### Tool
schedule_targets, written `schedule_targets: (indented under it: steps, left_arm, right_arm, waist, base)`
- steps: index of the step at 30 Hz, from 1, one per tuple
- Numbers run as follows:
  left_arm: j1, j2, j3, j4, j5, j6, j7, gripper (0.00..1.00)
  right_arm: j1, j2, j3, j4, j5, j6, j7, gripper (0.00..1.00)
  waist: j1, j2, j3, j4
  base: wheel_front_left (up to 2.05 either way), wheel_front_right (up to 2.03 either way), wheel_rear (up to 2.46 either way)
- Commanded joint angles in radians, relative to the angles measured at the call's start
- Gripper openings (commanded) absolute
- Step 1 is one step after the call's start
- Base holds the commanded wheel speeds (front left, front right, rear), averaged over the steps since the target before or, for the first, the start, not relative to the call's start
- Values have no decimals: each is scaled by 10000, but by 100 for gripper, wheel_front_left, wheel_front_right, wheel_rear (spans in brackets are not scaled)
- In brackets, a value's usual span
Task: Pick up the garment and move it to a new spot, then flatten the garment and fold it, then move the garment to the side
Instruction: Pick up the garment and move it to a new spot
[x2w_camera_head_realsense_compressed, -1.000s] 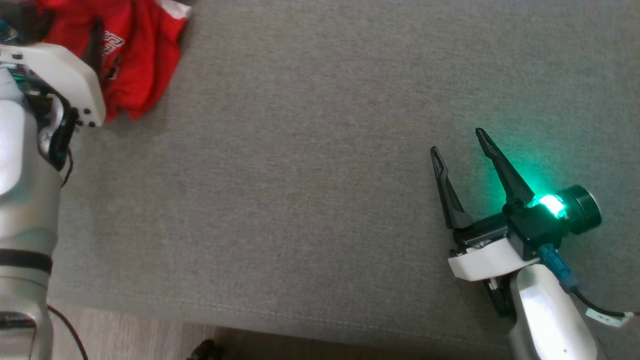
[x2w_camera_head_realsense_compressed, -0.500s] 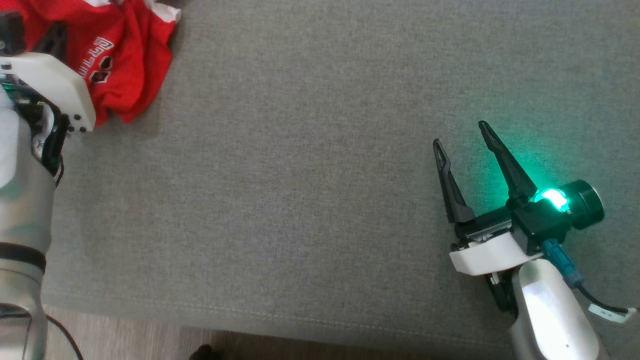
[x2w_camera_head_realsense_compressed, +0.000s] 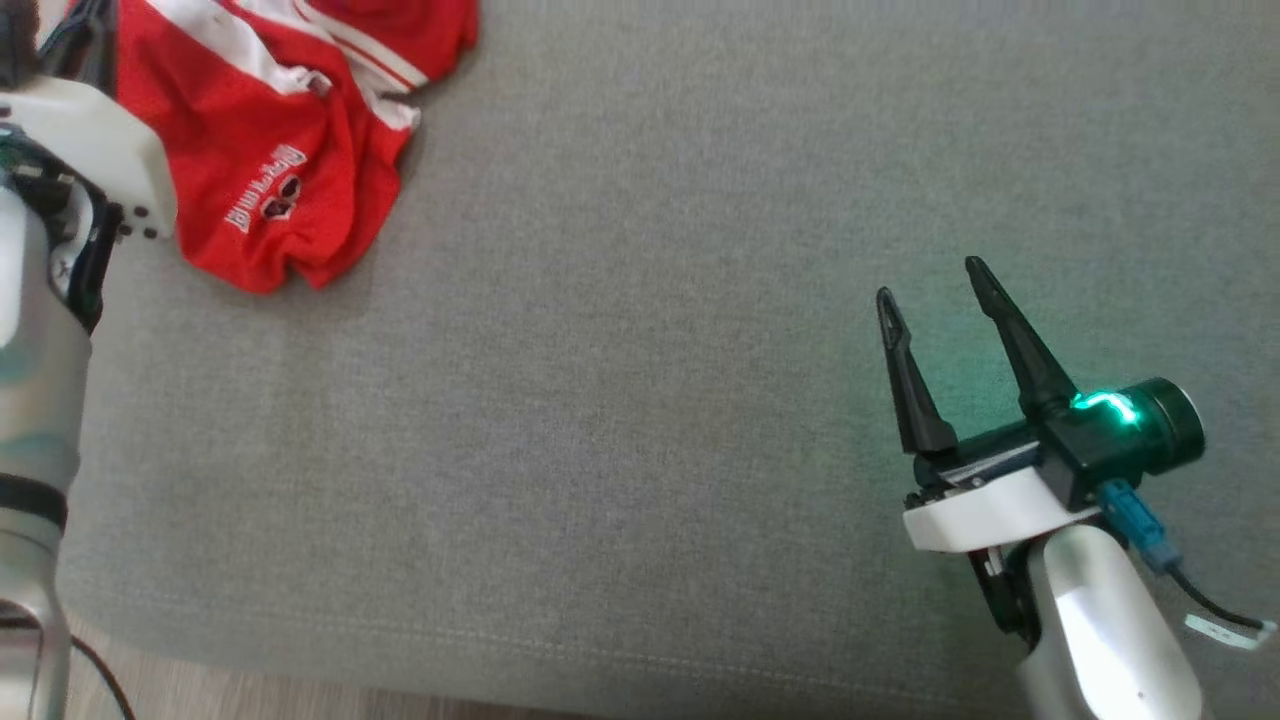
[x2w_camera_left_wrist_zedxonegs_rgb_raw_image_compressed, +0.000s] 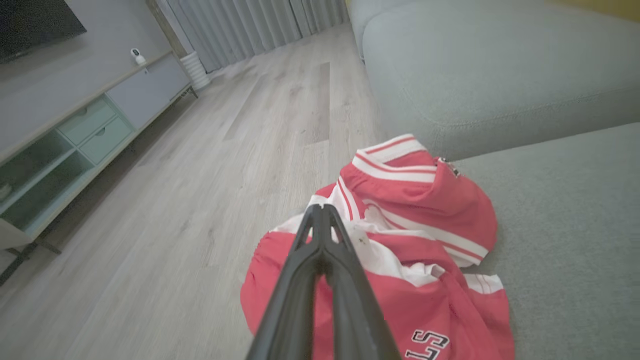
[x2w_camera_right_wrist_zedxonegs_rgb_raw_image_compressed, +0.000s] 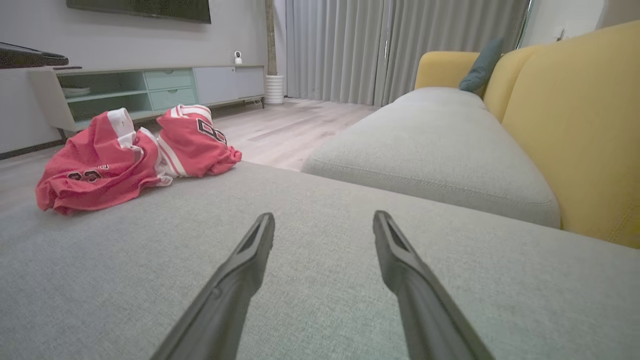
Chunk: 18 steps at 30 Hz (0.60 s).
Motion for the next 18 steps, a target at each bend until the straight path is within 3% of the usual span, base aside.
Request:
schedule_targets:
  steps: [1, 5, 6, 7, 8, 9, 18]
  left_arm:
    - [-336, 644, 144, -413, 40, 21, -115, 0]
    - [-56, 530, 233, -889, -278, 45, -456, 0]
    - [74, 458, 337, -1066, -403, 115, -556, 6]
    - [248, 391, 425, -1250, -506, 197, -638, 45]
    - [466, 318, 482, -1449, -593, 244, -699, 91]
    - [719, 239, 544, -1671, -671, 327, -751, 100]
    - [4164, -634, 799, -4683, -1143, 900, -867, 100]
  right_arm:
    - [149, -8, 178, -240, 115, 73, -62, 100]
    - [294, -8, -5, -211, 275, 73, -62, 100]
    - [336, -8, -60, -218, 321, 73, -62, 100]
    - [378, -8, -117, -231, 377, 73, -62, 100]
    - [417, -8, -177, -245, 431, 73, -62, 100]
    - [459, -8, -241, -259, 503, 73, -62, 100]
    - [967, -8, -751, -345, 1055, 73, -62, 100]
  waist:
    - [0, 0, -340, -10]
    - [0, 0, -839, -12]
    - [0, 0, -980, -15]
    - [0, 0, -1132, -21]
    - [0, 0, -1273, -28]
    - [0, 0, -1441, -32]
    - [0, 0, -2547, -98]
  base:
    - [0, 0, 0]
    - [0, 0, 0]
    - [0, 0, 0]
    - [0, 0, 0]
    - [0, 0, 0]
    - [0, 0, 0]
    - [0, 0, 0]
